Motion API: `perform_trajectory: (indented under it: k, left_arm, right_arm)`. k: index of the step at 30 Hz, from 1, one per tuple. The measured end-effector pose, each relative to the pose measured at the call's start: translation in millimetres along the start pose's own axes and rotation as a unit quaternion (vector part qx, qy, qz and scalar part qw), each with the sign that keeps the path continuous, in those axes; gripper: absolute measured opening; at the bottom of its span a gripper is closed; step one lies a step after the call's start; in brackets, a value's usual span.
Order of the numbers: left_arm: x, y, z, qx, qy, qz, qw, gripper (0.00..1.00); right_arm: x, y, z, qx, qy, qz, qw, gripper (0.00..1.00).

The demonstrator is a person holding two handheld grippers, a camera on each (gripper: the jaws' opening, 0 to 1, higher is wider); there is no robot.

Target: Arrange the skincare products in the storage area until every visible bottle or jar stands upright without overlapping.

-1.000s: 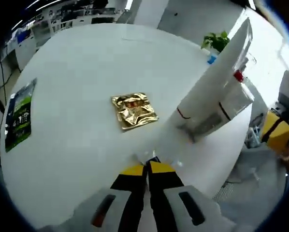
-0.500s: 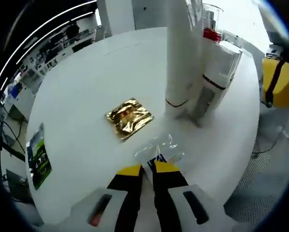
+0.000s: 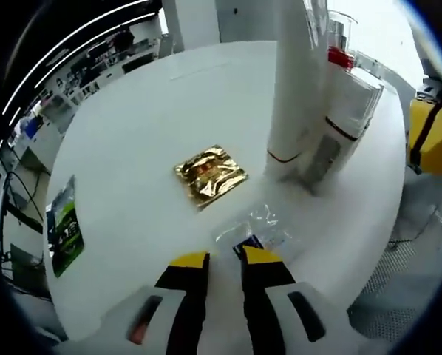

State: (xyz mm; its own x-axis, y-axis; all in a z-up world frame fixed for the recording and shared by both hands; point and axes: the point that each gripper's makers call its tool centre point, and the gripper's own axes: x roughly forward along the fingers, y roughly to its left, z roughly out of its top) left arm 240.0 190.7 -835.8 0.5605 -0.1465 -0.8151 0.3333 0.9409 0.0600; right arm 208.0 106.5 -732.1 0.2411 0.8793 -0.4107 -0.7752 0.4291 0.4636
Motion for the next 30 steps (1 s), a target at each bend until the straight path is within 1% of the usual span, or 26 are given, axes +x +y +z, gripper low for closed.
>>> perform_trajectory:
  k: [2, 4, 5, 6, 7, 8, 9, 10, 11, 12, 13, 15, 17, 21, 22, 23, 25, 30]
  left_arm:
    - [-3, 1.4, 3.2, -0.013, -0.008, -0.004, 0.9999, 0.17]
    - [-7, -2.1, 7.9, -0.029, -0.022, -0.021, 0.9991, 0.16]
    - [-8, -5.4, 10.2, -0.039, -0.031, -0.035, 0.9981, 0.16]
    - [-9, -6.7, 10.6, -0.040, -0.033, -0.041, 0.9978, 0.16]
    - [-10, -14.5, 10.6, -0.039, -0.035, -0.071, 0.9961, 0.16]
    - [-11, -16.6, 10.4, -0.035, -0.036, -0.080, 0.9956, 0.20]
    - [-12, -27.6, 9.7, -0.035, -0.037, -0.116, 0.9920, 0.24]
    - [-12, -31.7, 8.3, -0.033, -0.035, -0.129, 0.9905, 0.30]
    - [-11, -33.5, 7.0, -0.033, -0.034, -0.133, 0.9901, 0.37]
    - [-10, -31.9, 3.5, -0.029, -0.026, -0.125, 0.9914, 0.40]
    - [-9, -32.2, -0.1, -0.020, -0.016, -0.124, 0.9920, 0.41]
    - [-8, -29.5, -2.1, 0.003, -0.009, -0.108, 0.9942, 0.40]
    - [-6, -31.9, -4.4, 0.021, -0.005, -0.106, 0.9941, 0.38]
    - [0, -33.4, -13.1, 0.051, 0.018, -0.096, 0.9939, 0.37]
    - [0, -31.3, -11.5, 0.062, 0.014, -0.087, 0.9942, 0.36]
    - [-1, -32.5, -12.3, 0.065, 0.014, -0.087, 0.9940, 0.35]
    - [-1, -32.7, -10.8, 0.057, 0.009, -0.087, 0.9945, 0.35]
    - [0, -33.8, -8.0, 0.061, 0.001, -0.077, 0.9952, 0.34]
  right_arm:
    - [0, 0, -0.3, 0.001, 0.001, -0.001, 1.0000, 0.00]
    - [0, -1, -0.5, 0.002, 0.001, -0.002, 1.0000, 0.00]
    - [0, -1, -0.7, 0.003, 0.001, -0.002, 1.0000, 0.00]
    - [0, -2, -1.0, 0.003, 0.002, -0.003, 1.0000, 0.00]
    - [0, -2, -1.2, 0.004, 0.003, -0.004, 1.0000, 0.00]
    - [0, -3, -1.6, 0.004, 0.003, -0.004, 1.0000, 0.00]
    - [0, -3, -1.8, 0.005, 0.004, -0.005, 1.0000, 0.00]
    - [0, -3, -1.9, 0.005, 0.004, -0.005, 1.0000, 0.00]
    - [0, -3, -2.0, 0.005, 0.005, -0.006, 1.0000, 0.00]
    - [0, -4, -2.1, 0.004, 0.005, -0.007, 1.0000, 0.00]
    - [0, -4, -2.2, 0.004, 0.005, -0.008, 0.9999, 0.00]
    - [-1, -5, -2.0, 0.005, 0.004, -0.010, 0.9999, 0.00]
    - [-1, -5, -2.1, 0.006, 0.005, -0.010, 0.9999, 0.00]
    - [-1, -6, -1.2, 0.008, 0.003, -0.010, 0.9999, 0.00]
    - [-1, -6, -1.1, 0.008, 0.003, -0.009, 0.9999, 0.00]
    - [-2, -6, -1.2, 0.009, 0.003, -0.009, 0.9999, 0.00]
    - [-1, -6, -1.7, 0.011, 0.004, -0.008, 0.9999, 0.00]
    - [-1, -5, -2.3, 0.014, 0.006, -0.006, 0.9999, 0.00]
